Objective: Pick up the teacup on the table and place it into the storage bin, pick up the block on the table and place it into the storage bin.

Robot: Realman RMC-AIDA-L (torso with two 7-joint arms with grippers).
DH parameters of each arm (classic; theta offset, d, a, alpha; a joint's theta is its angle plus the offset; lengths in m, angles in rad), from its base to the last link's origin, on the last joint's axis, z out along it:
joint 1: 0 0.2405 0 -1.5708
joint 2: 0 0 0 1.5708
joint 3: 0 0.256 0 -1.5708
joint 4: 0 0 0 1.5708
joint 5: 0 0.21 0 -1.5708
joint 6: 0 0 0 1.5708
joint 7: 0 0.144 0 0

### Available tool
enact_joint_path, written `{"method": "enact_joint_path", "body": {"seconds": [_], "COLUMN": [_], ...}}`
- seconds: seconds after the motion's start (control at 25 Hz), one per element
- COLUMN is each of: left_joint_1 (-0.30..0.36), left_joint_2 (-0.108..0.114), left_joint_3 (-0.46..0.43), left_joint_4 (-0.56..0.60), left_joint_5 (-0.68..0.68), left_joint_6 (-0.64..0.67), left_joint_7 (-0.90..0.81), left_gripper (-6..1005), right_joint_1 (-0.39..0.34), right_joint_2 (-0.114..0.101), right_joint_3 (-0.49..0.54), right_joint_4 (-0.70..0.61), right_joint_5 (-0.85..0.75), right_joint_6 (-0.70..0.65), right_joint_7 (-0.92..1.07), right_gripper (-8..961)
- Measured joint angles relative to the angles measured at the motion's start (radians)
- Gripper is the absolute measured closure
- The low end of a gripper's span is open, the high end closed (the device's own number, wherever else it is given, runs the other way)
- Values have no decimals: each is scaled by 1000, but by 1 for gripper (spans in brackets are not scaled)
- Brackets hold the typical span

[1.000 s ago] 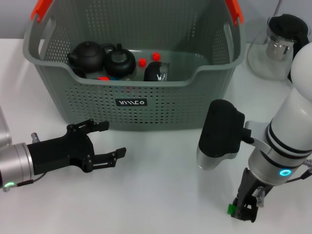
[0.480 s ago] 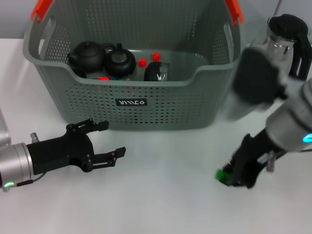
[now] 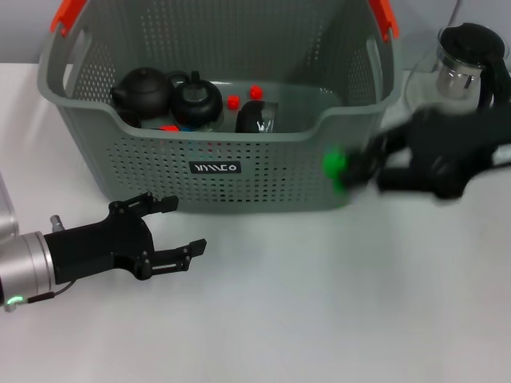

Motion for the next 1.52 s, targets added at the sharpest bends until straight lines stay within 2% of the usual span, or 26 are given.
{"method": "enact_joint_path", "body": {"seconds": [0.12, 0.2, 0.28, 0.4, 0.52, 0.72, 0.88, 1.04, 1.16, 1.32, 1.4, 1.52], "left_joint_1": [-3, -7, -11, -18, -22, -17, -16, -16, -15, -13, -12, -12], "left_joint_2": [0, 0, 1, 1, 1, 1, 2, 2, 2, 2, 3, 3], "left_joint_3": [0, 1, 3, 5, 5, 2, 1, 0, 0, -1, -2, -8], "left_joint_4": [1, 2, 3, 5, 5, 4, 4, 4, 4, 4, 4, 4], "left_joint_5": [-1, -1, -2, -1, 3, -2, -3, -4, -4, -4, -4, -11], "left_joint_6": [0, 0, 1, 4, 4, 1, 1, 0, -2, -8, -9, -8], "left_joint_7": [0, 0, -2, -10, -22, -24, -25, -24, -22, -22, -22, -24], "left_gripper": [139, 139, 139, 139, 139, 139, 139, 139, 139, 139, 139, 139], "right_joint_1": [-6, 2, 18, 64, 144, 338, 483, 586, 602, 567, 508, 362], "right_joint_2": [0, 1, 2, 0, -2, 1, 3, 5, 7, 7, 6, 4], "right_joint_3": [100, 124, 104, 5, -87, -218, -289, -332, -348, -370, -370, -370], "right_joint_4": [47, 75, 89, 88, 84, 126, 293, 509, 580, 532, 431, 238], "right_joint_5": [122, 167, 165, 90, -48, -420, -601, -655, -631, -577, -498, -264], "right_joint_6": [28, 97, 219, 423, 568, 741, 798, 904, 972, 995, 995, 984], "right_joint_7": [-60, -82, -81, -48, 32, 330, 432, 432, 417, 392, 358, 245], "right_gripper": [751, 750, 750, 750, 750, 750, 731, 691, 660, 620, 600, 557]}}
